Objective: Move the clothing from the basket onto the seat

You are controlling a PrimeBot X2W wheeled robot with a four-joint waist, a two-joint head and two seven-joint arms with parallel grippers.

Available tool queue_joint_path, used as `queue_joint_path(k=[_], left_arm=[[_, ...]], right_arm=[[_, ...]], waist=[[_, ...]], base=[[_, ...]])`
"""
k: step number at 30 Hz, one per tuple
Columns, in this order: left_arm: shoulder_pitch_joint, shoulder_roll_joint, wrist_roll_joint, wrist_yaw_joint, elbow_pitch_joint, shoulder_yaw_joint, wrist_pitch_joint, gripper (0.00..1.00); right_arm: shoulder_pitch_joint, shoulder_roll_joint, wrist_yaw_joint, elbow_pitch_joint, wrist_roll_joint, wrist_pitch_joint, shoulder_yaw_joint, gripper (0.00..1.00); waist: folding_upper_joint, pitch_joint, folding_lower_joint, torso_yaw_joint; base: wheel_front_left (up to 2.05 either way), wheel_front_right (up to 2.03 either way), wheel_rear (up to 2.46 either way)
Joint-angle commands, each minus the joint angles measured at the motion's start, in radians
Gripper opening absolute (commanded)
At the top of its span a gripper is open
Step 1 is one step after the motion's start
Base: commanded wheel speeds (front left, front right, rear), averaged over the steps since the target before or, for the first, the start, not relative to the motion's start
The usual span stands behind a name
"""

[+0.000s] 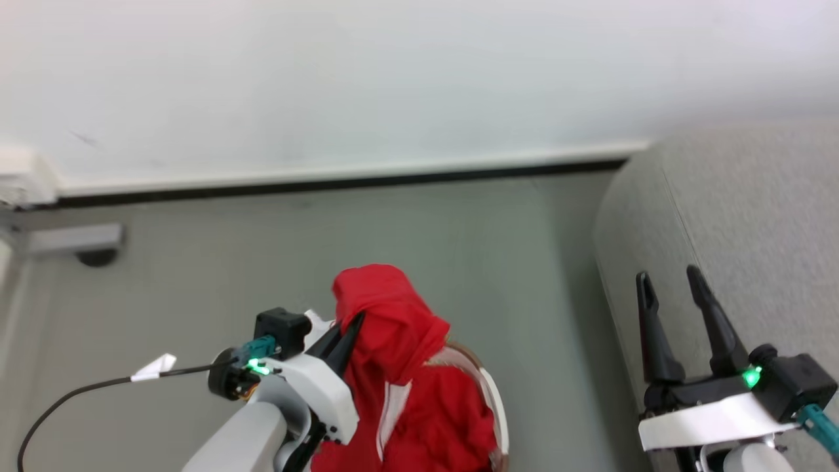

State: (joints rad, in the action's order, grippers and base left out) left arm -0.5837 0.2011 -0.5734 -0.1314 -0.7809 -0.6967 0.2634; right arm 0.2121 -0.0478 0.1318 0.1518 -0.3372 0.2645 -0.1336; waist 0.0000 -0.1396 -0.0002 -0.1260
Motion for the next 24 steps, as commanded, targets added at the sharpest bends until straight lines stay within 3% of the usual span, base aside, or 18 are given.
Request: queue_joint_path(k=[1, 11, 24], left_arm=[[0.022, -0.006, 0.023, 0.003, 0.046, 0.027, 0.002, 0.0], [-0.006, -0.021, 0.08, 0.006, 0.232, 0.112, 0.001, 0.0], [-0.062, -0.016, 0.074, 0.037, 0.334, 0.131, -0.031, 0.0]], right_arm=[[-0.025, -0.004, -0.002, 0.007, 0.0, 0.0, -0.006, 1.0], [-0.07, -0.005, -0.002, 0.026, -0.02, 0.0, -0.05, 1.0], [-0.067, -0.005, -0.002, 0.037, -0.034, 0.0, -0.116, 1.0]], waist=[[0.0, 0.068, 0.0002, 0.051], [0.0, 0.142, 0.0002, 0.1], [0.0, 0.152, 0.0002, 0.128]], base=[[0.0, 0.0, 0.0], [0.0, 0.0, 0.0], [0.0, 0.0, 0.0]])
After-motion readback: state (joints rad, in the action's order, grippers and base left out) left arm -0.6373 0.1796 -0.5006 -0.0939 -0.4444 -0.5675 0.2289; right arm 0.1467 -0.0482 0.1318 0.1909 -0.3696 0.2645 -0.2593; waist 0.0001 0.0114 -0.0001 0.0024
